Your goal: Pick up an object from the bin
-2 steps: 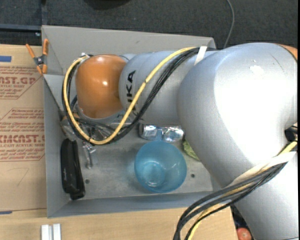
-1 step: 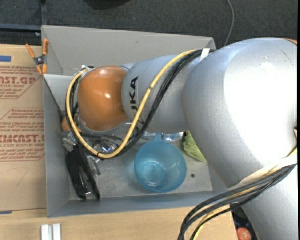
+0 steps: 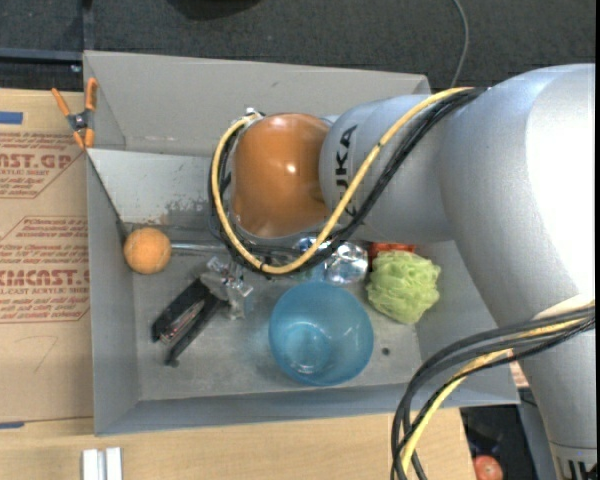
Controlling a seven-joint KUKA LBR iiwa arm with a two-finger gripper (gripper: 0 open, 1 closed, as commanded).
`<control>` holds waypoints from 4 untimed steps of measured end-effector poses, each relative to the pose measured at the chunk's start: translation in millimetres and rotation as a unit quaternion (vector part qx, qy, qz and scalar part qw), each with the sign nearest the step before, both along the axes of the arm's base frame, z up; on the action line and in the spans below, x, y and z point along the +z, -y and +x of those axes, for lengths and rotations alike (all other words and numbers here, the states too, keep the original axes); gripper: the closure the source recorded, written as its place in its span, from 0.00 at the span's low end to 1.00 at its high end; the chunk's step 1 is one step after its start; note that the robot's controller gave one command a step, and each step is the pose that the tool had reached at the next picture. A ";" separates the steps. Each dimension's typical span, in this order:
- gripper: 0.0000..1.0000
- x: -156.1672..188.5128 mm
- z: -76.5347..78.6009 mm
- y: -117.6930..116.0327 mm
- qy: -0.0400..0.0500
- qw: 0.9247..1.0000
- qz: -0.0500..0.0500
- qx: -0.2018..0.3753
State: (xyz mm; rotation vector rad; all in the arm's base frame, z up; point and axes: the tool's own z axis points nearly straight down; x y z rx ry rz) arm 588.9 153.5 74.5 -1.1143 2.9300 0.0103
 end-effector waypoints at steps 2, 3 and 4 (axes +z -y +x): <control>1.00 17.7 -1.9 -0.1 -0.002 1.000 0.000 0.000; 1.00 48.3 -2.2 -0.8 -0.002 1.000 0.000 0.000; 1.00 71.3 -1.9 -1.7 -0.001 1.000 0.001 -0.001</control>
Offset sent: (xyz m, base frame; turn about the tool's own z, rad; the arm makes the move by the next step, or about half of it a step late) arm 0.0001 0.0000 0.0434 0.0000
